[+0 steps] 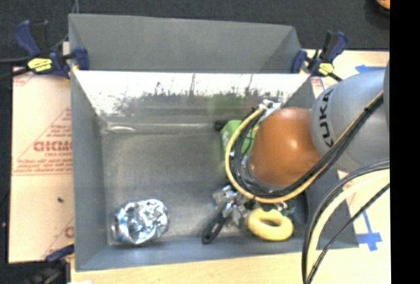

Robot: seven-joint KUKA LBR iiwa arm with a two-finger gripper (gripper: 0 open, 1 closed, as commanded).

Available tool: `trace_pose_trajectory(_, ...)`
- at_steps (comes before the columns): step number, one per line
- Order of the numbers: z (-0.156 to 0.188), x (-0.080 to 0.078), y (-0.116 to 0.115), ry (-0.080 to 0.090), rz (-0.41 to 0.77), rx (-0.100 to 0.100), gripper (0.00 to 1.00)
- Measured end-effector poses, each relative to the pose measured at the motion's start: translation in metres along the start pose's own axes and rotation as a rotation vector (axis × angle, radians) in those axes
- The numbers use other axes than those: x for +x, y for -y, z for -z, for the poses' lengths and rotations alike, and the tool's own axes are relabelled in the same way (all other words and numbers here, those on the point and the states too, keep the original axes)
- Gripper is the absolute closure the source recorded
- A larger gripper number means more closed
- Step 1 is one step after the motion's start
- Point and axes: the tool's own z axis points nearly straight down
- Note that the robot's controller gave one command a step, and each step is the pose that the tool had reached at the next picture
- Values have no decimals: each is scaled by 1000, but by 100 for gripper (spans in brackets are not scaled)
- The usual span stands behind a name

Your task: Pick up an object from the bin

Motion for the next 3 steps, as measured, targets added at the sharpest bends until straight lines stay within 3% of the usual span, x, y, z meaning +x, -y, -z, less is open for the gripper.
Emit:
trace_pose_trajectory(2, 14, 6, 3, -10, -6, -1, 100)
trace_pose_trajectory(3, 45, 4, 5, -3, -7, 4, 100)
